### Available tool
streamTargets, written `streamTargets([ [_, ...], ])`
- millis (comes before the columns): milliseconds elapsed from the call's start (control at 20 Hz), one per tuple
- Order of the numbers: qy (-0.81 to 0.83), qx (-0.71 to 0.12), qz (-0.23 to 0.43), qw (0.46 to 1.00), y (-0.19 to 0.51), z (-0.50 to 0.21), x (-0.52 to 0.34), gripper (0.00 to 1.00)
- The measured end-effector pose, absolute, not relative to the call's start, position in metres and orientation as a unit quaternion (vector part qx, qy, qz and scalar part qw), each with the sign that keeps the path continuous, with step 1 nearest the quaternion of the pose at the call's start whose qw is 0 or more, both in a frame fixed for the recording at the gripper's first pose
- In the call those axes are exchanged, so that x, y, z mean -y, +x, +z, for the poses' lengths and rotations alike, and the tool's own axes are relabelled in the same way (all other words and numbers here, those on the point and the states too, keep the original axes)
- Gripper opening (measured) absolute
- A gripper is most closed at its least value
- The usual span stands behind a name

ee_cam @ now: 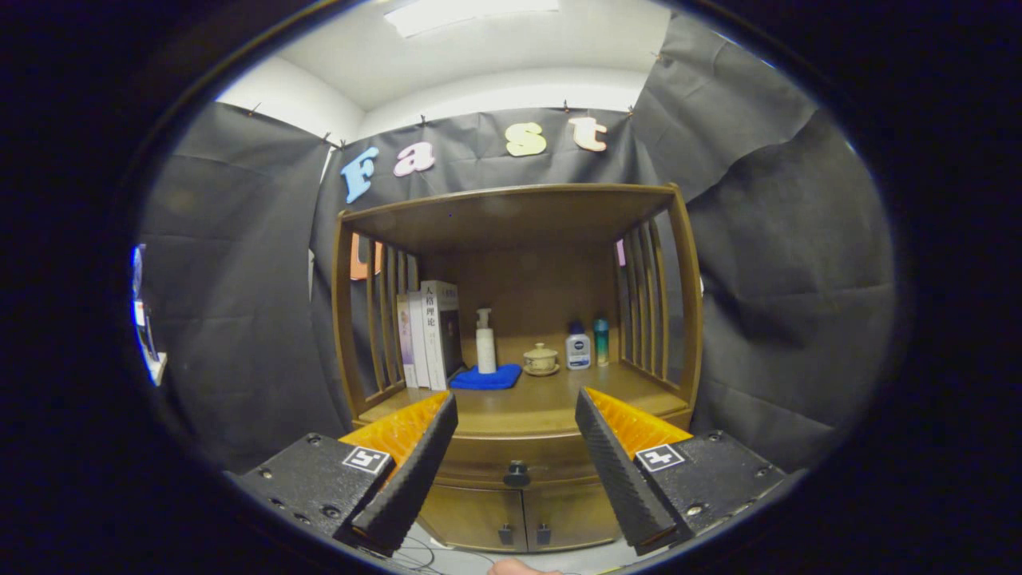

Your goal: Pull open the drawer, take out the items inside it, and place them on the countertop above the cabinet.

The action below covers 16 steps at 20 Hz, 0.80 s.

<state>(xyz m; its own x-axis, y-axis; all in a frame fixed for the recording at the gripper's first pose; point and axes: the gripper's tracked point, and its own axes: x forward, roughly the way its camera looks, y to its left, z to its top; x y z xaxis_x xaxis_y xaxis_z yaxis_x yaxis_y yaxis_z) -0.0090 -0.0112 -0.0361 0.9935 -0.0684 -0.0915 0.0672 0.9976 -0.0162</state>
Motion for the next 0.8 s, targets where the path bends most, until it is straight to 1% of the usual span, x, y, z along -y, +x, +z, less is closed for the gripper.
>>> streamTargets([
  [100, -0.005, -0.055, -0.049, 0.997, -0.015, -0.046, 0.015, 0.97],
  [350, -0.014, -0.067, -0.048, 0.996, -0.029, -0.068, 0.009, 0.97],
  [800, -0.002, -0.080, -0.062, 0.995, 0.016, -0.124, 0.006, 0.97],
])
